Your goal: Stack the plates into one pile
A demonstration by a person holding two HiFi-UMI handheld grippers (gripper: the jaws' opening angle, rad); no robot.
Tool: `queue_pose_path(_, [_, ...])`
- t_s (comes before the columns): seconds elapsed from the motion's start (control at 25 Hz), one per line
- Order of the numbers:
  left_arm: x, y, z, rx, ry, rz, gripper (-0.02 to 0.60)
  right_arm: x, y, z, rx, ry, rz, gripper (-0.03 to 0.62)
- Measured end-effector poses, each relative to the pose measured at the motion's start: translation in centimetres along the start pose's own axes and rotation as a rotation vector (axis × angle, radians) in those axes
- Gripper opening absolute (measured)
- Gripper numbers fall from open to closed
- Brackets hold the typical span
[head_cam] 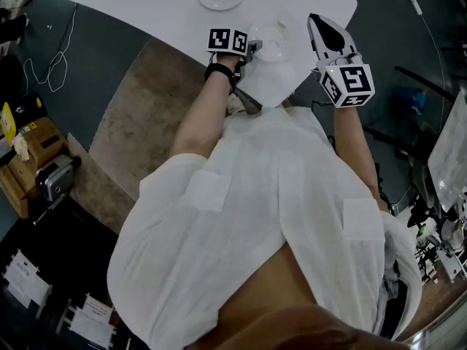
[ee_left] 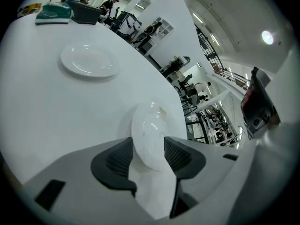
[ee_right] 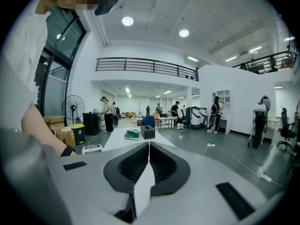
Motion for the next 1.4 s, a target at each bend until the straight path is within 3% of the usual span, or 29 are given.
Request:
queue_pose_path(0.2, [0.8, -0.6, -0.3, -0.081, -0.164, 0.068, 0.277, 0.1, -0.2, -0.1, -0.003, -0.001, 0.003, 0.028])
queue_pose_path(0.32, [1.1, -0.7, -0.6, -0.113, -0.257, 0.099, 0.287, 0.3, -0.1, -0.3, -0.009, 0.000, 0.003, 0.028])
queue_pose_path(0.84, [-3.7, 4.4, 2.2, -0.210, -0.392, 0.020, 0.287, -0.5, -1.2, -0.2, -0.042, 0.017, 0.003, 0.028])
queue_pose_path(1.08, [-8.3, 5.3, 4.2, -0.398, -0.602, -0.050, 0.265, 0.1, -1.1, -1.0, -0.048, 0.016, 0.013, 0.028])
queue_pose_path(1.4, [-10.9, 3.5, 6.6, -0.574, -0.799, 0.024, 0.233, 1.0, -0.5, -2.5, -0.033, 0.010, 0.030, 0.028])
Point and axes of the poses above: the fingertips, and each gripper's own axes: y backward along the fingers, z to its left, x out of its underside, the point moved 2 cm from there along y, backward along the fingers, and after that the axes turned 7 degrees about y, right-handed, at the moved point
